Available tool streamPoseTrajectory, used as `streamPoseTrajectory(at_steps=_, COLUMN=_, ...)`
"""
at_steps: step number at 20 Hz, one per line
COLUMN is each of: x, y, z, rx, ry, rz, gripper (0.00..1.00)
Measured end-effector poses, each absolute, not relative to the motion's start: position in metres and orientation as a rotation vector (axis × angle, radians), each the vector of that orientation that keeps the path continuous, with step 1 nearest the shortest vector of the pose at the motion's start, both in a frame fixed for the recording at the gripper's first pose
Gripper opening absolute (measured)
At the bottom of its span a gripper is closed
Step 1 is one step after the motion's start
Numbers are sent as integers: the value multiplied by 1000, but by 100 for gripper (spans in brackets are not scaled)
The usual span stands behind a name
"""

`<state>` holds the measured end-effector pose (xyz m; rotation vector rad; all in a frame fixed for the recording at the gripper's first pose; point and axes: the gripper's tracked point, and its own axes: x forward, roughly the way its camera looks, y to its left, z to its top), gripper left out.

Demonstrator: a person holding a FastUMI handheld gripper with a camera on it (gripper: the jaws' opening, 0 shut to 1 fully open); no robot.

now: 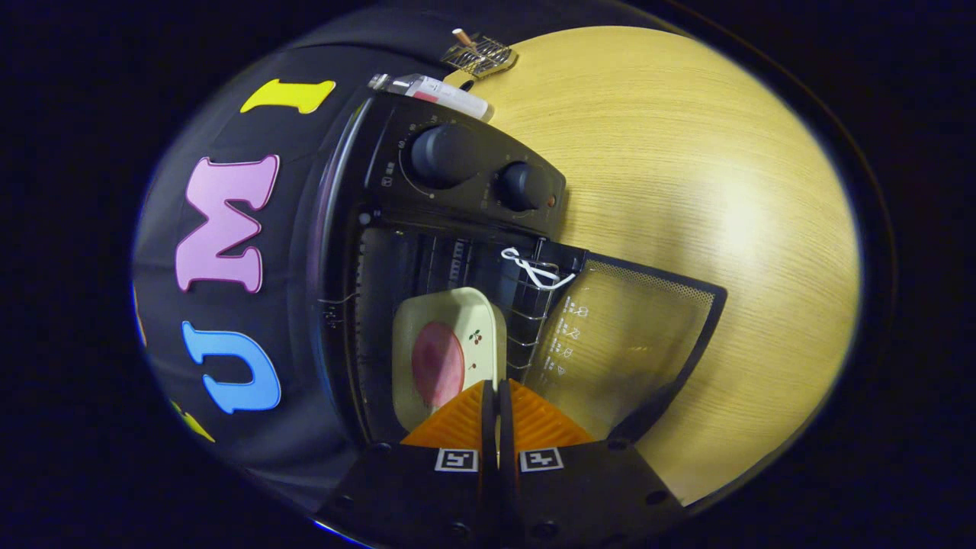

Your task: Open the toaster oven, put the food inside, and close the toaster oven door.

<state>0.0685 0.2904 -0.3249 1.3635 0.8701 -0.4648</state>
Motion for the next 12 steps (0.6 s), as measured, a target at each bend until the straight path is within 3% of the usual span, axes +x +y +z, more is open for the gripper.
streamPoseTrajectory(at_steps=7, x=86, y=305, z=-331, rx=1403, ry=829, rz=-558, gripper=7)
streamPoseTrajectory(at_steps=10, x=88, y=311, z=-330, rx=1433, ry=818, rz=-557, gripper=13)
streamPoseTrajectory(at_steps=12, x=85, y=314, z=-323, rx=1428, ry=827, rz=-513, gripper=27)
